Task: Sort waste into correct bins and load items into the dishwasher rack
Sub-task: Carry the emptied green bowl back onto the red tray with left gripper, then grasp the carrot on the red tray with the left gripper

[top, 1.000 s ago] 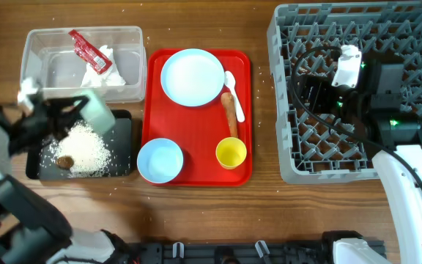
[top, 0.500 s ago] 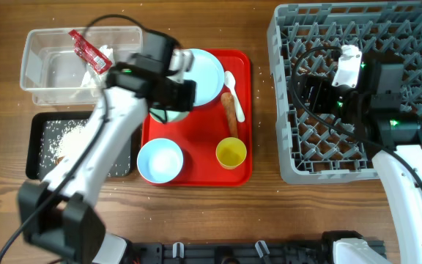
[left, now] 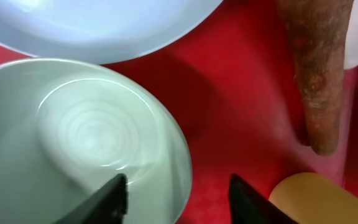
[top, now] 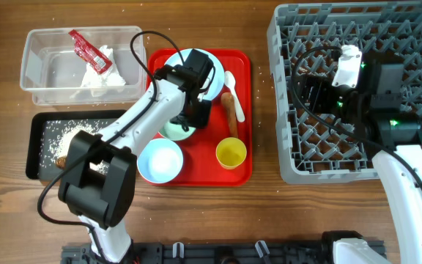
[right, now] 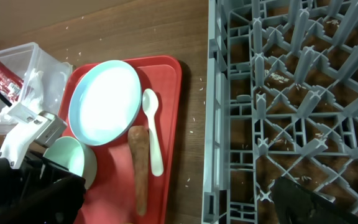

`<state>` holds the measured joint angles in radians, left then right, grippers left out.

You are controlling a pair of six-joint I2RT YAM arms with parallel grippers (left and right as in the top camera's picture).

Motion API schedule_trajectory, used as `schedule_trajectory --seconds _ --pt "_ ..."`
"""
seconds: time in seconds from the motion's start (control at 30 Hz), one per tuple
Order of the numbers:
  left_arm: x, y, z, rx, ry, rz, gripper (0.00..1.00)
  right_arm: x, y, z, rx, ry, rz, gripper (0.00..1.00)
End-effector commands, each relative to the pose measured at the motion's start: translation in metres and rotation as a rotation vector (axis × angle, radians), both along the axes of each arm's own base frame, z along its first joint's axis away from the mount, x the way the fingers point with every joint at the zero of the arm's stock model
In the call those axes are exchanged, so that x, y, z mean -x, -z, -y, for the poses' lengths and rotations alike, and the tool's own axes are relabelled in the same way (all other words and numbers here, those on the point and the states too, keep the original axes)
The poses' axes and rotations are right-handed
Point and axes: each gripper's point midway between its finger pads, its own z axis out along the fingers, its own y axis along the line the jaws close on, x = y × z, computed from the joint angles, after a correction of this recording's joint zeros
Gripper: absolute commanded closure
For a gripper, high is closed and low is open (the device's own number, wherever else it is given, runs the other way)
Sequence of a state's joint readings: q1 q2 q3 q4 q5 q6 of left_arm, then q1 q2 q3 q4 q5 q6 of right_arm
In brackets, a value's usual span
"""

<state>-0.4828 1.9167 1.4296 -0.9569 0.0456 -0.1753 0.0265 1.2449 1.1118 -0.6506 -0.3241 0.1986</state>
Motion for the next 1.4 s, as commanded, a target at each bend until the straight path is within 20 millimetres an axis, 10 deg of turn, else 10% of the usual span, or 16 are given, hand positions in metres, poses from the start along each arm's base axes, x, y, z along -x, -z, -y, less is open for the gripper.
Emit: schedule_trajectory --seconds 0.0,0.23,0.37,0.77,1.37 --pt "-0.006 -0.008 0.002 0.001 -0.015 0.024 0.4 -0.004 -0.003 0.002 -0.003 0.017 0.006 0.0" --pt "-0.04 -0.087 0.026 0.098 -0.006 0.15 0.21 -0.005 -0.004 0.002 -0.003 0.018 0.009 0.0" --pt "-0.053 -0.094 0.041 0.165 0.002 0.196 0.2 -0.005 -0.004 0.002 -0.003 0.018 0.013 0.0" --pt "-0.053 0.015 0.081 0.113 -0.085 0.034 0.2 -0.005 -0.003 0.002 -0.003 0.018 0.008 0.0" --pt "-0.048 0.055 0.095 0.044 -0.096 0.035 0.7 -0.003 -0.002 0.002 -0.002 0.018 0.001 0.0"
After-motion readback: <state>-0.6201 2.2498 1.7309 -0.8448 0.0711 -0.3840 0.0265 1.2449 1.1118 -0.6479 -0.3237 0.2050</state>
